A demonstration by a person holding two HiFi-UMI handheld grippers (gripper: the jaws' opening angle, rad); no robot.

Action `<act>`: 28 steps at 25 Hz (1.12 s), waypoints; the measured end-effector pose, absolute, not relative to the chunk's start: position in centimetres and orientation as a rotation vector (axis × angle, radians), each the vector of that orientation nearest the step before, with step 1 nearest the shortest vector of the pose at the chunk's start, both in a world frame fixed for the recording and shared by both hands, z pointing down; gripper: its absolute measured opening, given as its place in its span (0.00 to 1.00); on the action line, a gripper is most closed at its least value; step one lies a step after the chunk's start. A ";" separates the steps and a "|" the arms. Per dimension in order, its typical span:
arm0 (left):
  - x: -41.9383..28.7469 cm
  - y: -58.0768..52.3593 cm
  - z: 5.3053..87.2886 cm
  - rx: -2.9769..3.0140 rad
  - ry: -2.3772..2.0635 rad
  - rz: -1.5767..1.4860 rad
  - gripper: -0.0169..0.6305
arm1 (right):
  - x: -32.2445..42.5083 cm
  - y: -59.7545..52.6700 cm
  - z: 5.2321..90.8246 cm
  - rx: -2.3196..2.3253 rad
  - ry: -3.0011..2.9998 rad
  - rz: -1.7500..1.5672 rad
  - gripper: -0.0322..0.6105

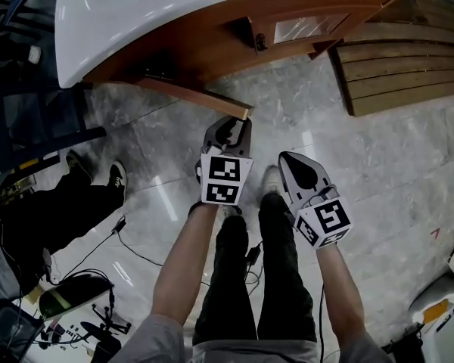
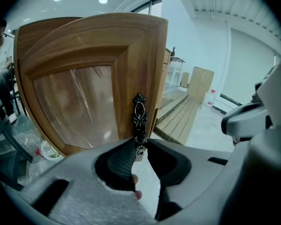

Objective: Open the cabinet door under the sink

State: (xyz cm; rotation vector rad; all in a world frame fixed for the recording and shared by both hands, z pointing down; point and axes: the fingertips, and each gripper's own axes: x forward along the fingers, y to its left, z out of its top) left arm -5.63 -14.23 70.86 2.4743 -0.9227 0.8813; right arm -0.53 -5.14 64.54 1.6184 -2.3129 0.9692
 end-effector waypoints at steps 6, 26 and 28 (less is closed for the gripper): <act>-8.4 -11.4 70.9 2.529 -0.832 0.932 0.15 | -3.2 -4.0 64.4 1.620 -2.308 0.956 0.06; -22.7 -6.7 72.5 2.328 -1.001 0.902 0.10 | -13.5 -2.2 63.6 1.496 -2.377 0.915 0.06; -24.4 -6.9 72.4 2.304 -1.054 0.901 0.09 | -14.5 -2.3 63.5 1.480 -2.389 0.913 0.06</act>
